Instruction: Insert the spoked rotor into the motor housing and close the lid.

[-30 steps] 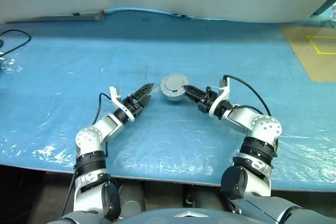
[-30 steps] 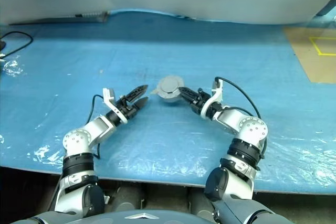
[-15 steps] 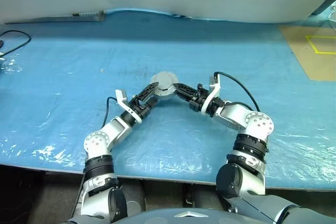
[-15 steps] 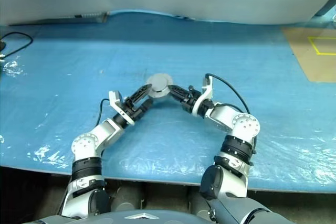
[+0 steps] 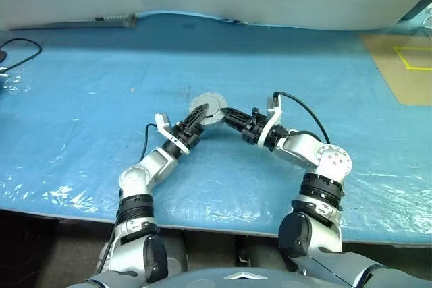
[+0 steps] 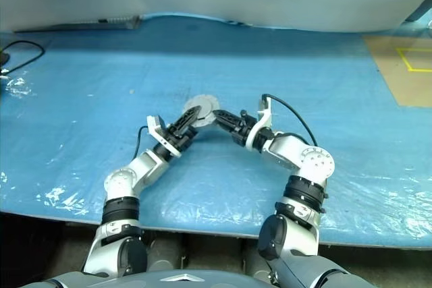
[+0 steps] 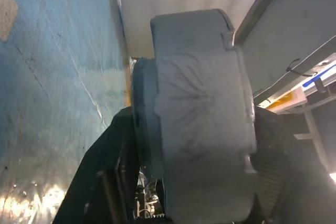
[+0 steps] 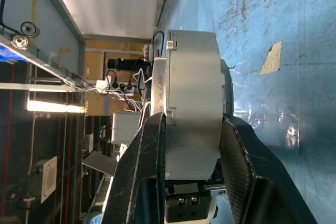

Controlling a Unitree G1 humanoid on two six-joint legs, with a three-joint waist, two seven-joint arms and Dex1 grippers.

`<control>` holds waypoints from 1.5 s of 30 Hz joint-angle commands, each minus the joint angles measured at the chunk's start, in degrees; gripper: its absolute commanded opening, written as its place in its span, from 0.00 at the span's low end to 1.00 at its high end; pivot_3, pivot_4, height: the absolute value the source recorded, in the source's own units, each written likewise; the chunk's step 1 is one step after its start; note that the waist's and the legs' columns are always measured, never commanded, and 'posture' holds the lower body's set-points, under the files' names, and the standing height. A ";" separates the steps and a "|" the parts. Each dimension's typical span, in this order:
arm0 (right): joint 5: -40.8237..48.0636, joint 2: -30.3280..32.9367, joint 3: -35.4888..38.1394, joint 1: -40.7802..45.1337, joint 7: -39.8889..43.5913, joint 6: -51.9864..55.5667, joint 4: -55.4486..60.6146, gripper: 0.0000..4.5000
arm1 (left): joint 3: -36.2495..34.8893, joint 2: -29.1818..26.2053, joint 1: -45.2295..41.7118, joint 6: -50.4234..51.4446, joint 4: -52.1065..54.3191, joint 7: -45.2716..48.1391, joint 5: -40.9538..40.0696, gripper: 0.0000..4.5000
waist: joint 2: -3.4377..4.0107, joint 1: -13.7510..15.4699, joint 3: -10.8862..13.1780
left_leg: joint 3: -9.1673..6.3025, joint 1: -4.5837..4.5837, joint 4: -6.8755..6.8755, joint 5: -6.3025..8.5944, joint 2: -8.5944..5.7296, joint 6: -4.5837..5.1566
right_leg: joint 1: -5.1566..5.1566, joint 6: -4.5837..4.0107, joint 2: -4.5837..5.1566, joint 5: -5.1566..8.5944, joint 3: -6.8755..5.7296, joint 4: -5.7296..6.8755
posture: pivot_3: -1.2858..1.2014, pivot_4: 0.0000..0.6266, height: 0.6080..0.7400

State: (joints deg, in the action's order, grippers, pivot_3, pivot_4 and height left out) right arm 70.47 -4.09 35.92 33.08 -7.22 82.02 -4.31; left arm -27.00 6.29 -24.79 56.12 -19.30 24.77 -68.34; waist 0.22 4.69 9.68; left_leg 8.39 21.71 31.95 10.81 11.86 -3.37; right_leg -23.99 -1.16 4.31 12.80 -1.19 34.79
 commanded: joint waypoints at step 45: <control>-43.90 16.68 -41.84 -16.40 29.07 -37.51 13.04 1.00 | 8.37 -22.58 -21.52 -17.89 -41.60 -4.58 41.39 1.00 | -0.12 -0.78 -0.25 | -0.22 -1.53 0.29 0.01 -0.03 0.01 | 1.73 -0.23 0.01 0.05 0.10 0.00 | 0.52 0.24 1.00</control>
State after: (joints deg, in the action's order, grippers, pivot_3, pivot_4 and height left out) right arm 26.65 12.27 -5.76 16.72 20.95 44.85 6.30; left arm -21.59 -14.83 -52.75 33.52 -59.63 21.76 -31.91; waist 0.10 3.91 9.43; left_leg 8.28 19.95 32.15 10.82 11.83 -3.36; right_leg -22.13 -1.39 4.33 12.91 -1.02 34.76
